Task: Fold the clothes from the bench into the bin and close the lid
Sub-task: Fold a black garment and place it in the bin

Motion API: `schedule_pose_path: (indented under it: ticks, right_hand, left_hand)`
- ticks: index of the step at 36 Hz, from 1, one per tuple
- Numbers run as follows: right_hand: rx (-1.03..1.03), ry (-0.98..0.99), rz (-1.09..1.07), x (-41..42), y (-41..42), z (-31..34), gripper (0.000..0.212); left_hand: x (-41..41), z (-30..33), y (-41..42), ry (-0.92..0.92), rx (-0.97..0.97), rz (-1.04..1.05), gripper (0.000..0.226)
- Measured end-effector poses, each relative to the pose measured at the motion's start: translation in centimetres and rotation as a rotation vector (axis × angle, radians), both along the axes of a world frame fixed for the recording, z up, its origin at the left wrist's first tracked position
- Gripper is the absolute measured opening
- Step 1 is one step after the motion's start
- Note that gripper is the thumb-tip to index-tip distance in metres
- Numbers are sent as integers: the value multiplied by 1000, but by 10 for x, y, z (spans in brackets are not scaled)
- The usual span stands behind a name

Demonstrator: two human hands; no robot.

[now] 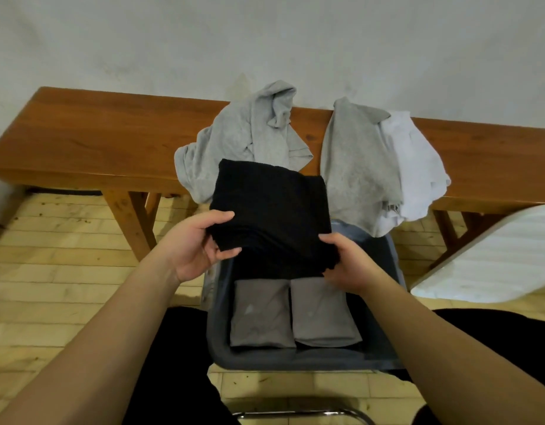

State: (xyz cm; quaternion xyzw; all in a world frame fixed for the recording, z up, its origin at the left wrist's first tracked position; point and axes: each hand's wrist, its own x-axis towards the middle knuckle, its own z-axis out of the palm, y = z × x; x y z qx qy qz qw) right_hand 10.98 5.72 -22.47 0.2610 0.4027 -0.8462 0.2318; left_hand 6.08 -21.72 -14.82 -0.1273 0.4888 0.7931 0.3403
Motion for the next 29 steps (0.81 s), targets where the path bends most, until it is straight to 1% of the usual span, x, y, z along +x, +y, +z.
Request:
schedule_pose_path:
  ticks: [1,4,6,8,11,13,14,16,19,20,22,24,27,29]
  right_hand:
    - [17,-10,-5,5,4,0,73]
    - [117,18,-23,17,16,-7,56]
    - [155,-7,-24,23,23,-11,54]
    - [171,-68,10,28,29,-16,49]
    - [235,-145,106,35,38,-24,33]
    - [298,-241,146,37,41,-36,22]
    - [323,-294,171,38,43,-44,20]
    - [366,-380,233,40,42,-61,24]
    - [385,-518,320,39,40,-87,20]
    - [390,-545,343,41,39,-92,18]
    - [379,-576,366,39,35,-106,22]
    - [401,-543,366,30,30,-120,27]
    - [434,-421,261,12,22,-137,26]
    - [420,-366,201,4,20,-146,18]
  left_hand:
    - [2,-3,-1,-18,-61,-49,30]
    - [10,-13,1,-84,-202,-169,19]
    - [13,-20,4,-110,-256,-225,19]
    - [13,-27,8,-132,-294,-255,19]
    - [12,-39,16,-205,-345,-242,14]
    - [10,-53,21,-280,-416,-252,16]
    - [9,-63,25,-323,-456,-267,17]
    - [14,-82,28,-402,-549,-296,21]
    - [18,-118,33,-464,-698,-347,25]
    - [21,-125,31,-461,-725,-342,27]
    - [18,-139,29,-447,-776,-302,31]
    - [7,-150,32,-417,-805,-217,32]
    - [-6,-163,39,-352,-859,-59,22]
    - [-8,-175,41,-278,-888,-18,10]
